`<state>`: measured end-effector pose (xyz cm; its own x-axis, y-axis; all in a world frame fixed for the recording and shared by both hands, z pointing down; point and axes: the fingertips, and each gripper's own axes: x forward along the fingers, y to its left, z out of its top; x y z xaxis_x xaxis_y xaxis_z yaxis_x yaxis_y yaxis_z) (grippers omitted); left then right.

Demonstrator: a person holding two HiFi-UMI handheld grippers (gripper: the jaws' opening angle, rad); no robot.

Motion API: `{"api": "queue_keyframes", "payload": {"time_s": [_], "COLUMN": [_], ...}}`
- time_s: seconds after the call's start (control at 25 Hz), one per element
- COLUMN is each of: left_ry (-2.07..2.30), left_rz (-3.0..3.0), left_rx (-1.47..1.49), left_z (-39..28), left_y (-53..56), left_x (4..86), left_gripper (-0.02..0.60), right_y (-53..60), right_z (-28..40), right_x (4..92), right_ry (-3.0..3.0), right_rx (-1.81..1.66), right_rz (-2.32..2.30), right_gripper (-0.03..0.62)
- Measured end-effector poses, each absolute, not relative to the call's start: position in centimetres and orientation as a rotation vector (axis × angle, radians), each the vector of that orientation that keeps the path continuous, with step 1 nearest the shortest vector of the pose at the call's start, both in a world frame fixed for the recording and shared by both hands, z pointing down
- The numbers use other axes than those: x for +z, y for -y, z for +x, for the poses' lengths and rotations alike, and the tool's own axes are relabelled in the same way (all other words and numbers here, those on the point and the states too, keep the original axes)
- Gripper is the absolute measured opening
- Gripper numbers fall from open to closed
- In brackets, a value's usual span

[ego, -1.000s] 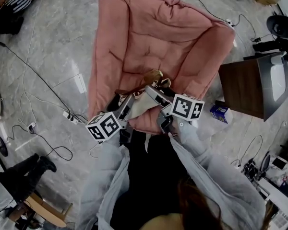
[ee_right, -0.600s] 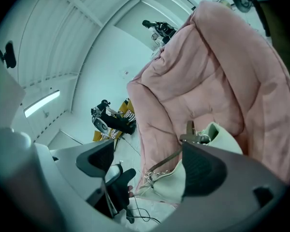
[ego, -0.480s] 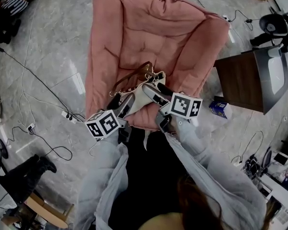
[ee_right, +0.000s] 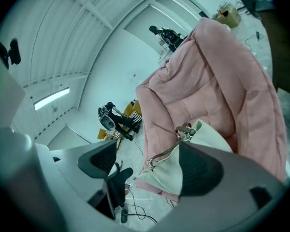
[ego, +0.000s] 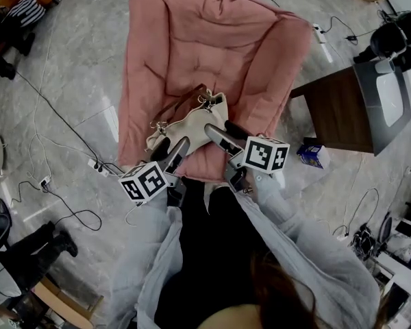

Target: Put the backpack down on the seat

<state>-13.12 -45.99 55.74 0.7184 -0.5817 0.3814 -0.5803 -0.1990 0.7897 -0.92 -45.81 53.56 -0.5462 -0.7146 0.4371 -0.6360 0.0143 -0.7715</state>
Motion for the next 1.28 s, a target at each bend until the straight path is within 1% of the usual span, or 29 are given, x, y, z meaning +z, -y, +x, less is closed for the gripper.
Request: {"api": "queue_keyframes", "payload": {"time_s": [0.28, 0.4, 0.44, 0.52, 0.56, 0.64, 0.68, 0.8, 0.88, 0.96, 1.08, 1.12, 1.28], "left_ry": [0.914, 0.939, 0.949, 0.985, 1.018, 1.099, 1.132, 1.199, 1.241, 1.270, 1.285, 1.288, 1.320], "left_rz": [1.910, 1.944, 1.960, 2.000, 2.023, 2.075, 2.103, 2.178, 2.229, 2.274, 2.314, 2.324, 2.358], "left_rx": [0.004, 0.024, 0.034, 0.043, 0.044, 0.052, 0.059, 0.073, 0.074, 0.080, 0.089, 0.092, 0.137], "left_z": [-12.4, -12.4, -12.4, -12.5, -12.6, -12.9, -13.0, -13.0, -12.8, -12.5, -12.1, -12.0, -12.0], "left_y": [41.8, 40.1, 39.5, 38.4, 37.9, 36.8, 36.2, 34.2, 33.0, 31.9, 30.1, 29.6, 27.5], "left_x": [54.3, 53.5, 53.2, 52.3, 51.8, 50.7, 50.1, 48.5, 47.4, 46.6, 45.7, 45.6, 45.2], "left_gripper": [0.351, 0.351, 0.351, 0.340, 0.315, 0.211, 0.185, 0.148, 0.107, 0.075, 0.049, 0.046, 0.034], "right_y": [41.2, 39.4, 38.7, 37.3, 36.6, 35.3, 34.5, 32.4, 31.0, 29.7, 27.7, 27.1, 24.8], "right_z": [0.2, 0.9, 1.0, 1.3, 1.5, 1.9, 2.2, 2.9, 3.6, 4.4, 5.5, 5.7, 6.5], "right_x": [52.9, 51.9, 51.5, 50.6, 50.2, 49.2, 48.7, 47.1, 46.1, 45.2, 44.4, 44.3, 44.4], "right_ry": [-2.186, -2.218, -2.237, -2.274, -2.299, -2.361, -2.390, -2.452, -2.465, -2.468, -2.476, -2.489, -2.573], "right_rx": [-1.563, -1.492, -1.465, -1.411, -1.378, -1.297, -1.251, -1.115, -1.030, -0.957, -0.883, -0.863, -0.785], "right_rz": [-1.434, -1.469, -1.476, -1.475, -1.476, -1.495, -1.513, -1.563, -1.598, -1.624, -1.652, -1.659, -1.704], "right_gripper": [0.399, 0.397, 0.392, 0.357, 0.347, 0.344, 0.333, 0.266, 0.186, 0.136, 0.028, 0.006, 0.006]}}
